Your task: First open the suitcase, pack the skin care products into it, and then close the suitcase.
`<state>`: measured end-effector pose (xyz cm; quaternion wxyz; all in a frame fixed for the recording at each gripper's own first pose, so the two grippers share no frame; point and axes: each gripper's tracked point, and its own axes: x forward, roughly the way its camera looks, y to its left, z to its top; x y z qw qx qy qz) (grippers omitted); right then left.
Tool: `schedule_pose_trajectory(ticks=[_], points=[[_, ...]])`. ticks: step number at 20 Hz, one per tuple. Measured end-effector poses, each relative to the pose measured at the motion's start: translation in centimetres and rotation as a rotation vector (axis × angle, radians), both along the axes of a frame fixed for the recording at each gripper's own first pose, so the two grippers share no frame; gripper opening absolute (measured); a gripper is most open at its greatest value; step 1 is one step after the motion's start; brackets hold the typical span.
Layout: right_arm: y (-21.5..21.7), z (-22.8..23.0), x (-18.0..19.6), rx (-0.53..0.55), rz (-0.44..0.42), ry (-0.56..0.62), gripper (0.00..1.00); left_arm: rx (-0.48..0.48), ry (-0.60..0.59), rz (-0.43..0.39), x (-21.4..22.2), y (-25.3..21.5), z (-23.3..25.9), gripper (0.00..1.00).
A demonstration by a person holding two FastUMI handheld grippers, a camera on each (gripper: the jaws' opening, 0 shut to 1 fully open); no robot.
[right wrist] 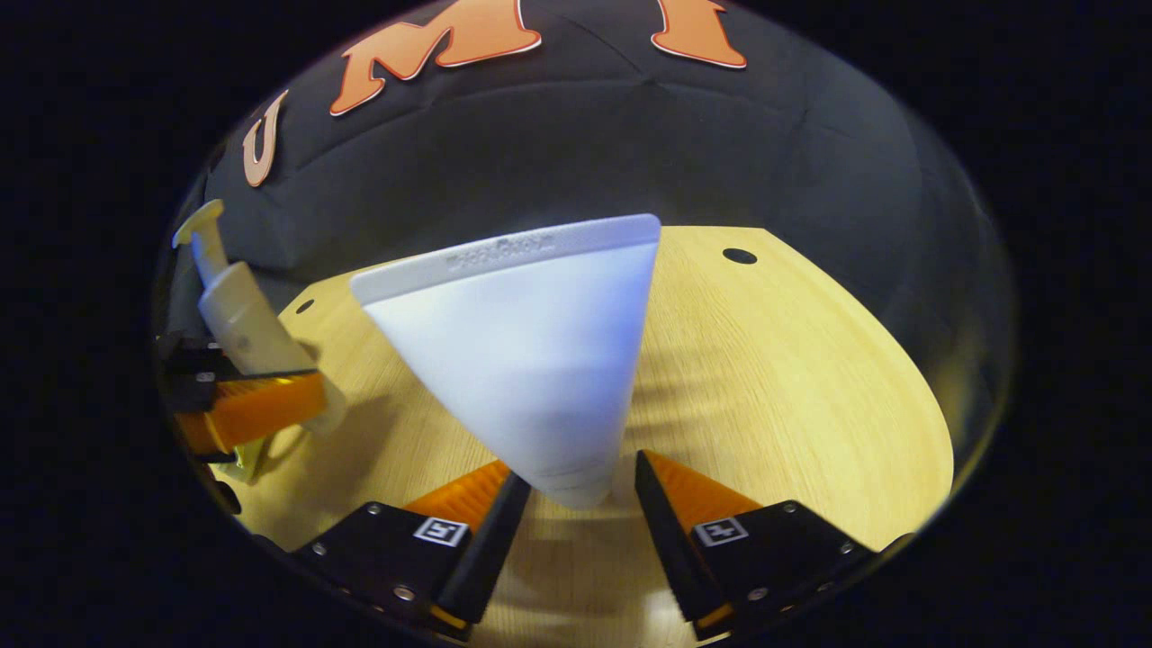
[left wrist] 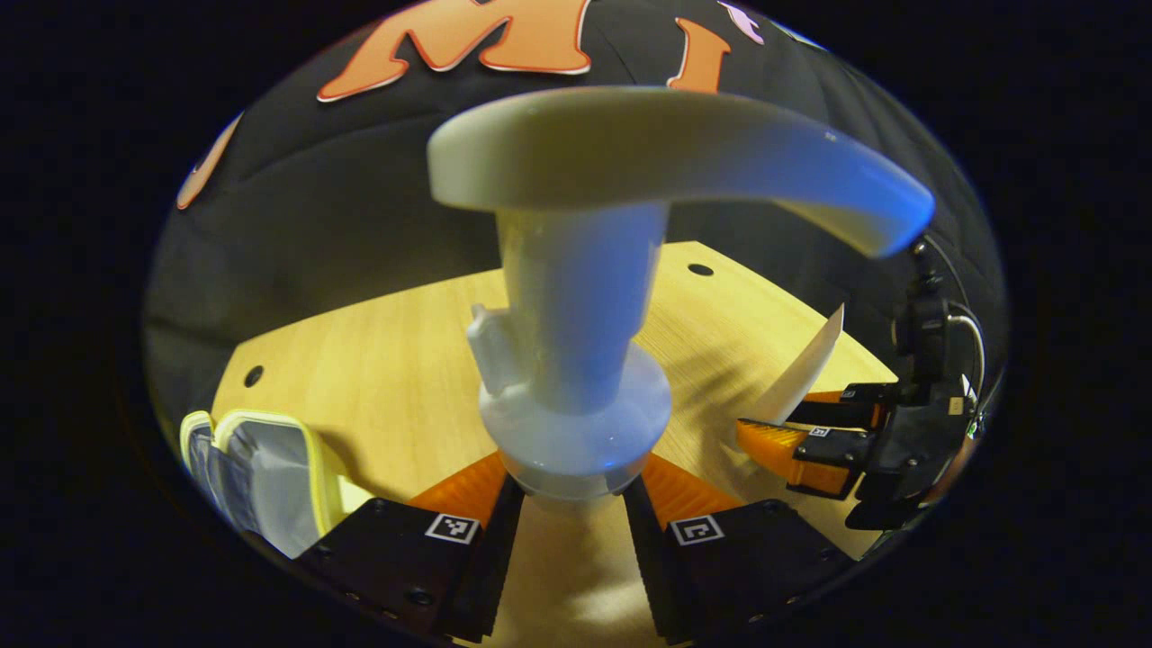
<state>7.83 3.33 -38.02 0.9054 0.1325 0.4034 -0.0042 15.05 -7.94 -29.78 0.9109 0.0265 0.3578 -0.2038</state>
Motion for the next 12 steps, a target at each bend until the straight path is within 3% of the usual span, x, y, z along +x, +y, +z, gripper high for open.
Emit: schedule_pose_trajectory(ticks=[2, 8, 9, 12], points=[[0.2, -0.1, 0.2, -0.013, -0.004, 0.006, 0.61, 0.010, -0.019, 0.044, -0.9, 2.7, 2.1, 0.63], [0.5, 0.3, 0.1, -0.028, -0.004, 0.024, 0.51, 0.062, -0.033, 0.231, -2.9, 13.9, 4.6, 0.63], [0.8, 0.6, 0.1, -0.030, 0.006, 0.019, 0.45, 0.070, -0.042, 0.260, -3.1, 15.5, 4.8, 0.63], [2.6, 3.1, -0.1, -0.042, 0.025, -0.013, 0.47, 0.068, -0.032, 0.320, -4.4, 19.1, 4.8, 0.63]])
